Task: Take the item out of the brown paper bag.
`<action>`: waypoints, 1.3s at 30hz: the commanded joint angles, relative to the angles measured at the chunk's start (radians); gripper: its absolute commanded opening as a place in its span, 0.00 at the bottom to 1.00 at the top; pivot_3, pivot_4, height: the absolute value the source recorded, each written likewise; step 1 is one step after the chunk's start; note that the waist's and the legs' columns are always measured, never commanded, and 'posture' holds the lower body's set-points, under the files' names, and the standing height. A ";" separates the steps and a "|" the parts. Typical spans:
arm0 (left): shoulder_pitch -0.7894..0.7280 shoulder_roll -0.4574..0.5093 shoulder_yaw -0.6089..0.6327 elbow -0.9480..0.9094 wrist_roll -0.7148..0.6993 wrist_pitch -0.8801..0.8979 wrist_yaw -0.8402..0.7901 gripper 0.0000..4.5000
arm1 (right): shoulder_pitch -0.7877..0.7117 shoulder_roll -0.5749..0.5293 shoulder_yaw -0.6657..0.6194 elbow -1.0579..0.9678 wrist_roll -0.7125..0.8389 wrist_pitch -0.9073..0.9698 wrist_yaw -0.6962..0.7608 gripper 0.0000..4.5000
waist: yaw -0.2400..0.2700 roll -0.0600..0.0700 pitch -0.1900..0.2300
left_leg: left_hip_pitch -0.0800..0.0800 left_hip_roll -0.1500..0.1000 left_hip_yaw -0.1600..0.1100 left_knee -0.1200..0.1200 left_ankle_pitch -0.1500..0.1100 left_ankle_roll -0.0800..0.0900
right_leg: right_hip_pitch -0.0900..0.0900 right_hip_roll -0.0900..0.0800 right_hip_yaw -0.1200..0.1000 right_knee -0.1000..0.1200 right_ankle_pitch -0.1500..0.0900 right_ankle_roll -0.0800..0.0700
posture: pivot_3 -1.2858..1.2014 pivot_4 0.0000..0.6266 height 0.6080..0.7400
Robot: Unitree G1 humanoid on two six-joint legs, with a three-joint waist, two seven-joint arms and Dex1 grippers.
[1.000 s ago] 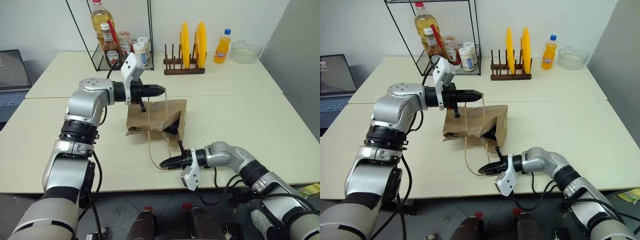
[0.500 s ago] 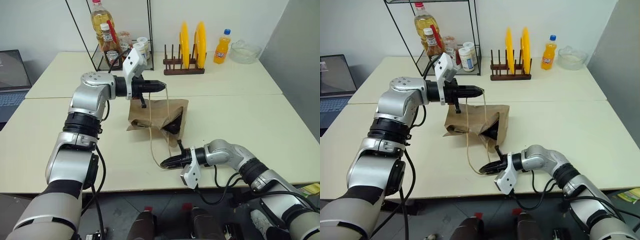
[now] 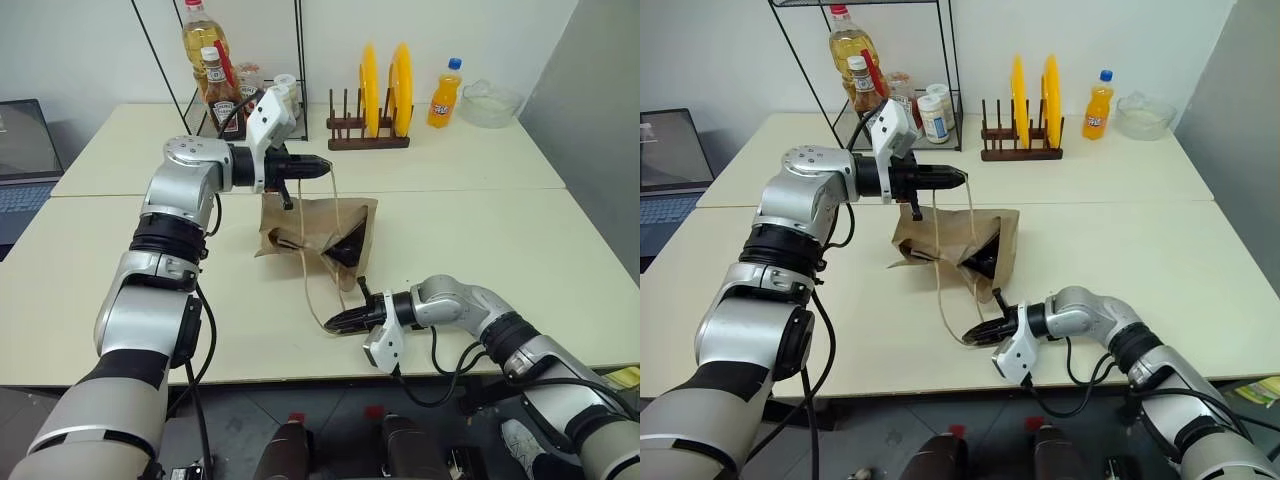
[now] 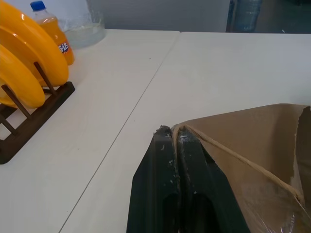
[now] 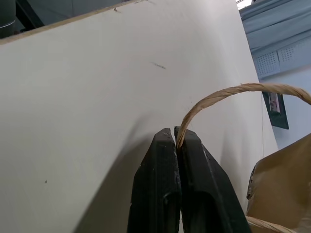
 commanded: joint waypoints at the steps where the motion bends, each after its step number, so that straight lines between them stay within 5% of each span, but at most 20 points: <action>1: -0.101 0.013 0.069 -0.001 -0.004 -0.055 0.056 0.00 | 0.043 -0.031 0.098 0.088 -0.121 0.010 0.058 0.01 | -0.001 0.000 0.000 | 0.000 0.000 0.000 0.000 0.000 0.000 | 0.000 0.000 0.000 0.000 0.000 0.000 | 0.52 0.24 1.00; 13: -0.133 0.009 0.076 0.061 0.015 -0.096 0.061 0.00 | 0.044 -0.034 0.112 0.089 -0.146 0.004 0.052 0.01 | -0.001 -0.006 -0.006 | 0.000 0.000 -0.002 -0.001 0.000 0.000 | 0.001 0.000 -0.001 -0.001 0.000 0.000 | 0.52 0.24 1.00; 17: -0.136 0.007 0.078 0.068 0.018 -0.102 0.058 0.00 | 0.036 -0.030 0.112 0.096 -0.147 0.006 0.048 0.01 | 0.001 -0.007 -0.006 | 0.019 -0.003 -0.003 -0.006 -0.003 0.004 | 0.023 0.000 -0.001 -0.011 -0.001 0.000 | 0.52 0.24 1.00; 22: -0.126 0.006 0.076 0.053 0.014 -0.094 0.044 0.00 | 0.032 -0.023 0.091 0.102 -0.106 0.024 0.052 0.01 | 0.002 -0.007 -0.006 | 0.021 -0.002 -0.005 -0.007 -0.003 0.004 | 0.024 0.000 -0.001 -0.011 -0.001 0.000 | 0.52 0.24 1.00; 28: -0.106 0.008 0.079 0.015 -0.001 -0.067 0.014 0.00 | 0.058 -0.055 0.045 0.031 0.024 0.056 0.112 0.36 | 0.002 -0.007 -0.006 | 0.020 -0.001 -0.006 -0.007 -0.003 0.004 | 0.023 -0.001 0.000 -0.010 -0.001 0.001 | 0.52 0.24 1.00; 36: -0.047 0.015 0.085 -0.095 -0.021 -0.019 -0.021 0.00 | 0.293 -0.273 -0.147 -0.458 0.403 0.338 0.231 0.96 | 0.008 -0.006 -0.005 | 0.014 -0.004 -0.009 -0.005 -0.004 0.005 | 0.021 -0.005 0.000 -0.011 -0.002 0.002 | 0.52 0.24 1.00; 39: -0.028 0.022 0.089 -0.150 -0.040 0.019 -0.046 0.00 | 0.423 -0.332 -0.254 -0.649 0.472 0.465 0.199 0.99 | 0.007 -0.007 -0.004 | 0.011 -0.004 -0.009 -0.005 -0.004 0.006 | 0.017 -0.005 0.000 -0.010 -0.003 0.004 | 0.52 0.24 1.00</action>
